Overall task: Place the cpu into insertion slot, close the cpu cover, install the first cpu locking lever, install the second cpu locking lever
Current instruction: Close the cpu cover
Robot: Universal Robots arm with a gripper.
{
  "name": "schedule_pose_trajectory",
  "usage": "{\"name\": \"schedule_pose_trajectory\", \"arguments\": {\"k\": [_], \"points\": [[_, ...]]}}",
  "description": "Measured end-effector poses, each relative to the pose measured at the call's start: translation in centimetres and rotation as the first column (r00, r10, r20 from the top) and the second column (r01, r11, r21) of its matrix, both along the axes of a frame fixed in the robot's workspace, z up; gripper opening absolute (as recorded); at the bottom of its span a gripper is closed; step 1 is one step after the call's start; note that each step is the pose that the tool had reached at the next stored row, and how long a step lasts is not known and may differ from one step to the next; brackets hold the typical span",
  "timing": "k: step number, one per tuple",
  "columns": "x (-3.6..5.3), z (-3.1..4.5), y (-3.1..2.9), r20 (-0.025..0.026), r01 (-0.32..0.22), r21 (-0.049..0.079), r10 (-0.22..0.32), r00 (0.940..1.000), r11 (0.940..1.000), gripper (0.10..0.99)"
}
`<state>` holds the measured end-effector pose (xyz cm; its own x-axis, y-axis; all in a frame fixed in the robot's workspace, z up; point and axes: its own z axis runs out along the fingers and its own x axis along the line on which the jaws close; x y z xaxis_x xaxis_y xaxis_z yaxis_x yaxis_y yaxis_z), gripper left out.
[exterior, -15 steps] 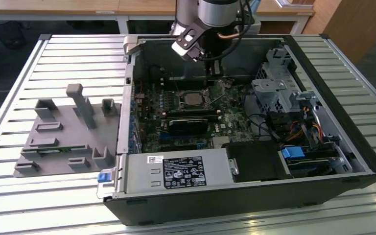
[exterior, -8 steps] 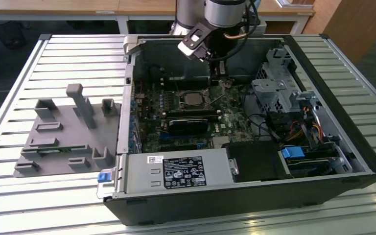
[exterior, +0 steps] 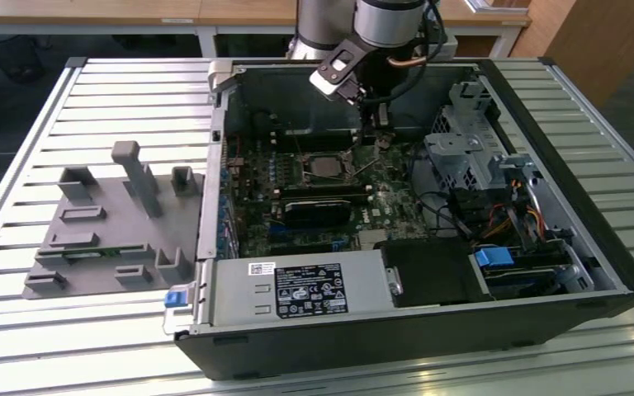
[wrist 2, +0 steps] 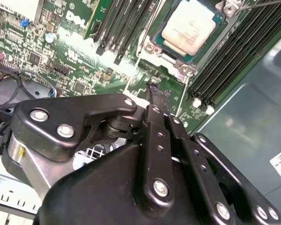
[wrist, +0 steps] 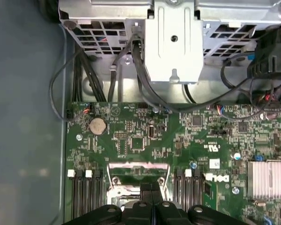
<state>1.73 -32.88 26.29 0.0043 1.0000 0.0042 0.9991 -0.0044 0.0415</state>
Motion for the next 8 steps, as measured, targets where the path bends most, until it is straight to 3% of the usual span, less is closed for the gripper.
{"name": "schedule_pose_trajectory", "arguments": {"k": [8], "points": [[1.00,-0.10,0.47,-0.0057,-0.003,-0.001,0.003,1.0000,1.0000,0.106]]}}
